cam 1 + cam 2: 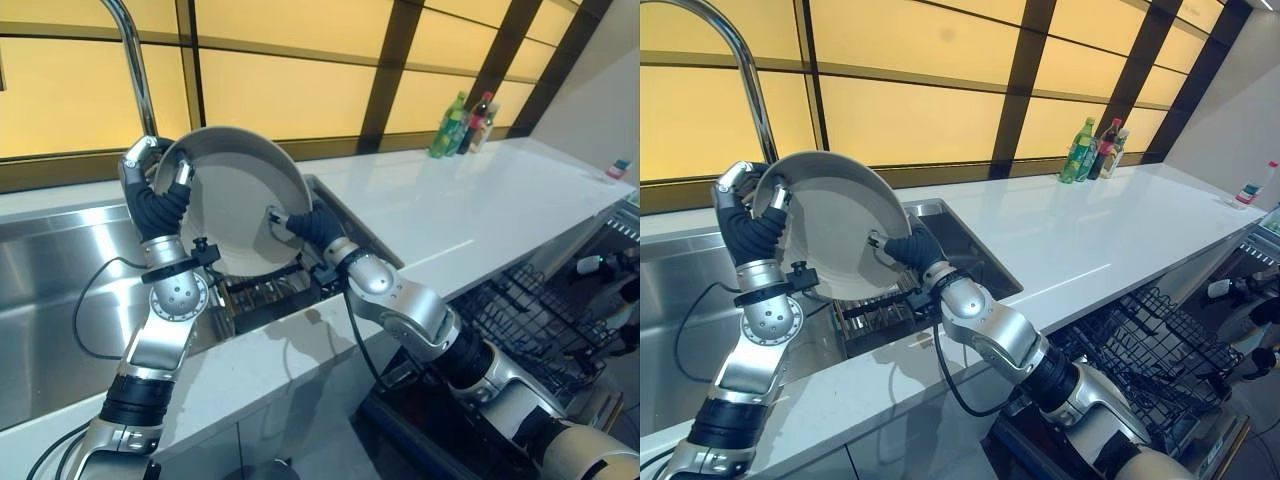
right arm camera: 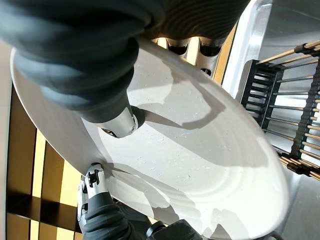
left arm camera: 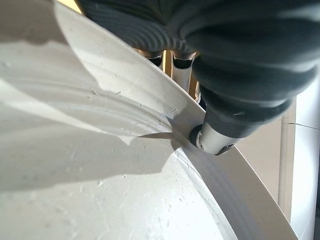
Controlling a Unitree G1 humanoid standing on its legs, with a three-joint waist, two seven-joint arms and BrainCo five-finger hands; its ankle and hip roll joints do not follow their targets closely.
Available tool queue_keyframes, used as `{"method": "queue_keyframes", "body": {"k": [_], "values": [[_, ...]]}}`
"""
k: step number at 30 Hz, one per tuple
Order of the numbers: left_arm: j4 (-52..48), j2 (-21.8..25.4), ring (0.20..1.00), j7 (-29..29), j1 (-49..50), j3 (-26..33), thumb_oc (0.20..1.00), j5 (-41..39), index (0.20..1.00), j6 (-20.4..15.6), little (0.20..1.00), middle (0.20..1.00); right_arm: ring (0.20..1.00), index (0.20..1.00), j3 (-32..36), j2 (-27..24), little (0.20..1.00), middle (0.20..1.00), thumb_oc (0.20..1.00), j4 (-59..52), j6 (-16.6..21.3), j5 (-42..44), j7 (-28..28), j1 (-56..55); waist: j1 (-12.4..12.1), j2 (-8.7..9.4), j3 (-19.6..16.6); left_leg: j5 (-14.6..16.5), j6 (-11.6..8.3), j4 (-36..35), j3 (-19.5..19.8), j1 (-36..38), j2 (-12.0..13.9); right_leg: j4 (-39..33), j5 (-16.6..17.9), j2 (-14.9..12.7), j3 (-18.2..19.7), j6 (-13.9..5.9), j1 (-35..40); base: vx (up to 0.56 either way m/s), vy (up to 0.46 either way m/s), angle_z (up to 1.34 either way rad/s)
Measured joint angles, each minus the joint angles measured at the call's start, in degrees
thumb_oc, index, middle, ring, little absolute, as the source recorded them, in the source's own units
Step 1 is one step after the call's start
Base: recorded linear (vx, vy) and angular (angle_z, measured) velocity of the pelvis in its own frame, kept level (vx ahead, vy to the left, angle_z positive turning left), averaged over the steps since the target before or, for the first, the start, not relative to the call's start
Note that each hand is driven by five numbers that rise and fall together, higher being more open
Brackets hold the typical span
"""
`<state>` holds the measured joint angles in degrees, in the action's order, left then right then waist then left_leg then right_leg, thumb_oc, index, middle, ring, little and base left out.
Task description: Pick up plates and place into dishwasher.
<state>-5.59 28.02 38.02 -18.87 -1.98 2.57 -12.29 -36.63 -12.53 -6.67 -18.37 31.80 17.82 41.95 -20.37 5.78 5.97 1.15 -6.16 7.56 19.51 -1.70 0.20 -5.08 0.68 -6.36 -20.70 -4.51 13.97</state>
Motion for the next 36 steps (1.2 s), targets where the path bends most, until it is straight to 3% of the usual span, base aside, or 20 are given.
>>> {"method": "queue_keyframes", "body": {"k": [5,9,16,22,27,30,36], "values": [[-0.01,-0.07,1.0,0.78,0.37,1.81,1.0,-1.25,1.0,-2.58,1.0,1.0,0.2,0.2,1.31,-1.19,0.2,0.2,0.2,-1.35,0.0,-4.23,-2.52,-0.11,0.19,-0.36,0.24,0.0,0.01,0.03,-0.03,-0.02,-0.01,0.0,-0.01,-0.01,-0.09,0.0,0.05,0.0,0.0,0.0],[-0.04,-0.06,1.0,2.25,2.45,7.67,1.0,-1.74,1.0,-4.24,1.0,1.0,0.2,0.2,6.27,-4.98,0.2,0.2,0.2,-4.65,0.24,-7.8,-3.58,-2.05,0.46,-0.97,0.64,-0.01,0.02,0.01,-0.06,0.01,0.02,0.01,-0.03,-0.02,-0.09,0.0,0.05,0.02,-0.005,0.0],[0.01,0.61,1.0,4.36,8.19,19.05,1.0,-6.83,1.0,-5.92,1.0,1.0,0.2,0.2,19.33,-16.85,0.2,0.2,0.2,-4.34,1.97,-9.95,-4.95,-12.8,1.33,-1.23,0.81,-0.03,0.05,-0.23,-0.61,0.08,0.26,-0.01,-0.16,-0.04,-0.05,-0.06,0.03,0.05,-0.01,-0.01],[0.09,2.99,1.0,4.42,10.66,20.55,1.0,-7.99,1.0,-5.96,1.0,1.0,0.2,0.2,23.81,-18.97,0.2,0.2,0.2,-3.92,4.87,-11.28,-5.16,-17.53,2.79,-1.86,1.27,-0.03,0.04,-0.78,-2.61,1.13,0.92,0.02,-0.12,-0.05,1.22,-0.1,0.13,0.07,-0.001,-0.1],[0.29,5.51,1.0,4.16,13.99,22.26,1.0,-8.43,1.0,-5.9,1.0,1.0,0.2,0.2,29.99,-20.81,0.2,0.2,0.2,0.64,7.52,-17.81,-4.12,-22.0,4.51,-2.54,1.7,0.0,0.11,-1.17,-4.95,2.23,1.74,0.06,-0.12,-0.21,2.6,-0.11,0.09,0.12,0.008,-0.13],[1.09,6.02,1.0,4.14,17.16,24.58,1.0,-8.44,1.0,-5.52,1.0,1.0,0.2,0.2,34.59,-22.72,0.2,0.2,0.2,2.62,8.08,-20.03,-2.7,-26.28,5.74,-2.89,1.91,-0.14,0.44,-1.91,-6.23,3.2,1.94,0.11,0.13,-0.46,3.72,-0.49,0.24,0.13,0.004,-0.2],[4.64,6.24,1.0,3.51,20.42,25.8,1.0,-8.41,1.0,-4.32,1.0,1.0,0.2,0.2,37.07,-24.86,0.2,0.2,0.2,10.14,9.01,-25.92,-0.08,-30.05,8.77,-4.13,2.32,-0.22,0.61,-3.21,-8.62,4.28,2.56,0.09,0.03,-0.58,5.77,-0.24,-0.02,0.11,0.031,-0.19]]}}
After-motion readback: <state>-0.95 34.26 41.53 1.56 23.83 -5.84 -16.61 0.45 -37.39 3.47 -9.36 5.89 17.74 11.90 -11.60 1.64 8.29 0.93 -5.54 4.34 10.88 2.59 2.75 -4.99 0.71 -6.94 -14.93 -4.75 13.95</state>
